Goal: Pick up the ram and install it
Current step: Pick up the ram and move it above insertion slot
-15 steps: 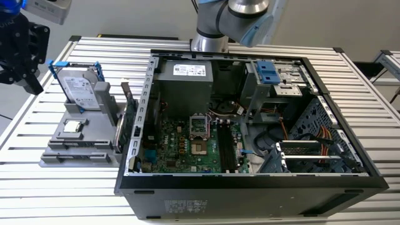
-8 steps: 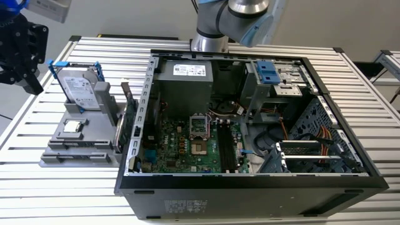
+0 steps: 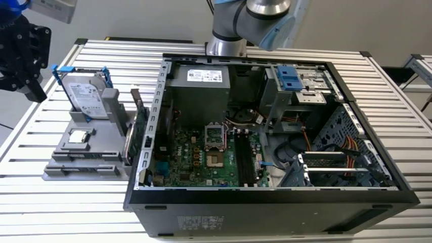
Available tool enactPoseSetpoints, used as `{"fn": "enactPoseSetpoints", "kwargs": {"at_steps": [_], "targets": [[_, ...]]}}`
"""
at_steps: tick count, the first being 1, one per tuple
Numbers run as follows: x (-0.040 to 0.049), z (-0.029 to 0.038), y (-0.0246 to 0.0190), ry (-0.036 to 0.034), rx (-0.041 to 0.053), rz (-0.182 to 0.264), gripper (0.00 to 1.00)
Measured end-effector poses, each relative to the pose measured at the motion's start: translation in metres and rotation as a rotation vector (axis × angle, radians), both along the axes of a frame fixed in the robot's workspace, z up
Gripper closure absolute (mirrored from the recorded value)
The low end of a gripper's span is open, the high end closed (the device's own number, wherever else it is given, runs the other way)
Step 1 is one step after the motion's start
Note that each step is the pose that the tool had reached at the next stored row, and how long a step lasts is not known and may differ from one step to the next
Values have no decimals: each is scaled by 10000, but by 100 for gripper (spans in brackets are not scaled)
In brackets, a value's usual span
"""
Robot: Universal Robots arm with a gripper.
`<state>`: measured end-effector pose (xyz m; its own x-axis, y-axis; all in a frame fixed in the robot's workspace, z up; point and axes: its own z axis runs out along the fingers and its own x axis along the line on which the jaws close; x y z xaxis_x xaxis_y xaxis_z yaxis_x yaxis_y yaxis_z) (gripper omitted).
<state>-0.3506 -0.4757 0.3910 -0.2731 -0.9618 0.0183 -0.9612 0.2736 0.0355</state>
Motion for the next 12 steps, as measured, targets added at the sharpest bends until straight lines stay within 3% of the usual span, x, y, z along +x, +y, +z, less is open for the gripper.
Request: {"fn": "enactPoseSetpoints", "kwargs": {"at_steps": [12], "targets": [[0, 0, -1, -11, 0, 418, 100]]}}
